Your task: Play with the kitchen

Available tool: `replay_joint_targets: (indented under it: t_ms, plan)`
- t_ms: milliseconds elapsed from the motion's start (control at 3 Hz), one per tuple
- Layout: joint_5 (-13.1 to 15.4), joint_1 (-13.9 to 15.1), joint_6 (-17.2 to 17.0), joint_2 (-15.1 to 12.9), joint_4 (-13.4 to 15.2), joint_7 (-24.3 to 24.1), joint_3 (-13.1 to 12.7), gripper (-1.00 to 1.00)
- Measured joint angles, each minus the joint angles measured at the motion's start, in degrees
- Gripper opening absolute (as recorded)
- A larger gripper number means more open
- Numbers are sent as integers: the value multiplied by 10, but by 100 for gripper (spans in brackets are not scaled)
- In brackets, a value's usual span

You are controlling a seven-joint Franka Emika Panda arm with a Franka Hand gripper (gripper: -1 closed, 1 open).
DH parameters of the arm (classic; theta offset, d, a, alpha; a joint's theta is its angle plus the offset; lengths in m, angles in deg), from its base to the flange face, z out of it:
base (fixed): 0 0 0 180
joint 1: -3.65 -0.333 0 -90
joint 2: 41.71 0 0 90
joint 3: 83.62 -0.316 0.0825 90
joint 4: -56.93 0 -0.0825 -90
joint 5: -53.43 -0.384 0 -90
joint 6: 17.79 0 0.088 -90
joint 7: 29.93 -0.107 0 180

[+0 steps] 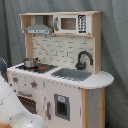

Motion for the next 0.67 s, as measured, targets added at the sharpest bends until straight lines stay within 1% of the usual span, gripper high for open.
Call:
replay_joint_targets:
  t_ms: [333,667]
  plan:
    - [40,-7,-3,-27,3,44,-2,100]
    - [82,-7,8,-28,35,63,-5,100]
